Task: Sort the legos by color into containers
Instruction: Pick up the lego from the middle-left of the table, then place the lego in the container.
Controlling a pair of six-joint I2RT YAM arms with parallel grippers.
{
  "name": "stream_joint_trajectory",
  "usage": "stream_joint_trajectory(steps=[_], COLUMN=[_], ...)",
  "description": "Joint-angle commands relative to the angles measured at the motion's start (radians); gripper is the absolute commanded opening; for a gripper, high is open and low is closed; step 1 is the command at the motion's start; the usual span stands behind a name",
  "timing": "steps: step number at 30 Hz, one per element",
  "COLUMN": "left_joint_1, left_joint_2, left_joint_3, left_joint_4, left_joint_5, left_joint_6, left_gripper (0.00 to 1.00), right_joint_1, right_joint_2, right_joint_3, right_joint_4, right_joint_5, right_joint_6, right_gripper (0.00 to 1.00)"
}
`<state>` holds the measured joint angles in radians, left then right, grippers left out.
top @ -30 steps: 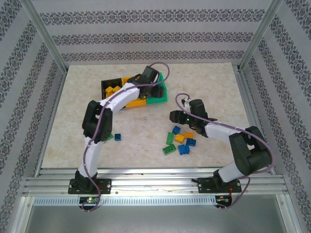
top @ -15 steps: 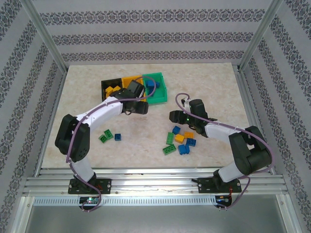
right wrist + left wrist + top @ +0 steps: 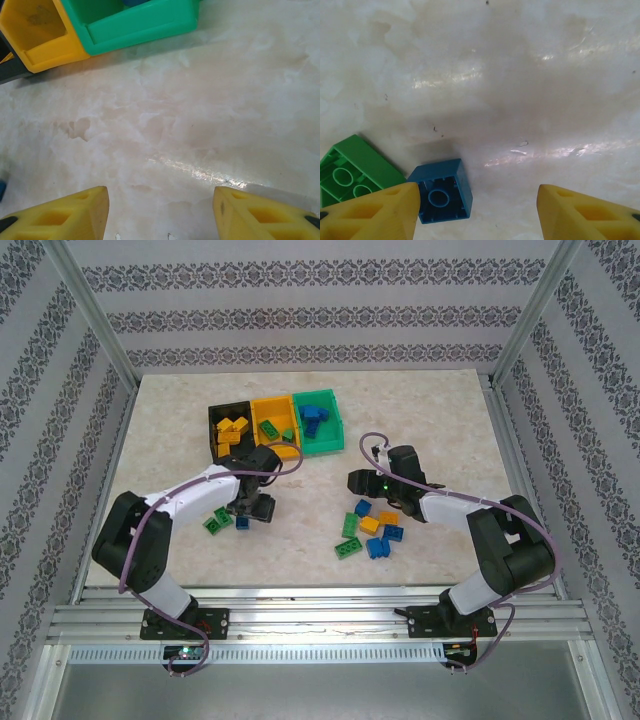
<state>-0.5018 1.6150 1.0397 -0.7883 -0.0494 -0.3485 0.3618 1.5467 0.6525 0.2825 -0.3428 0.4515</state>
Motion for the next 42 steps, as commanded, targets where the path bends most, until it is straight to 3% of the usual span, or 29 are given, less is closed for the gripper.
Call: stream_joint_trajectory(steps=[1, 5, 17, 20, 24, 26, 35, 42], left_joint_1=[0.011, 0.015, 0.05, 0.051, 0.049, 0.05, 0.048, 0.047], left_joint_2=[0.044, 0.018, 0.01, 0.019, 0.055, 0.066, 0.172, 0.348], left_joint_3=[-0.002, -0.04, -0.121, -0.126, -0.092, -0.079, 0.102, 0.462], left_joint_4=[-0.058, -0.031, 0.041, 0.082, 0.094, 0.113, 0.3, 0.204], left_joint_5=[-0.015, -0.075, 0.02, 0.058, 0.104, 0.133, 0.255, 0.292], left_joint_6=[-0.025, -0.052, -0.106, -0.103, -0.09, -0.082, -0.087, -0.01], left_gripper=[0.62, 0.61, 0.59, 0.54, 0.37, 0.34, 0.3, 0.31], right_joint_1=[-0.008, -0.008, -0.009, -0.008, -0.009, -0.01, -0.022, -0.039], right_joint_2=[0.018, 0.013, 0.012, 0.012, 0.01, 0.013, -0.012, -0.014], right_joint_3=[0.022, 0.021, 0.022, 0.024, 0.019, 0.025, 0.013, 0.006], right_joint_4=[0.023, 0.02, 0.018, 0.013, 0.021, 0.012, 0.006, 0.014], right_joint_5=[-0.019, -0.014, -0.021, -0.022, -0.018, -0.018, 0.007, 0.003], right_joint_6=[0.013, 0.008, 0.01, 0.009, 0.009, 0.007, -0.005, 0.001], right_gripper=[0.58, 0.58, 0.57, 0.57, 0.57, 0.57, 0.57, 0.57])
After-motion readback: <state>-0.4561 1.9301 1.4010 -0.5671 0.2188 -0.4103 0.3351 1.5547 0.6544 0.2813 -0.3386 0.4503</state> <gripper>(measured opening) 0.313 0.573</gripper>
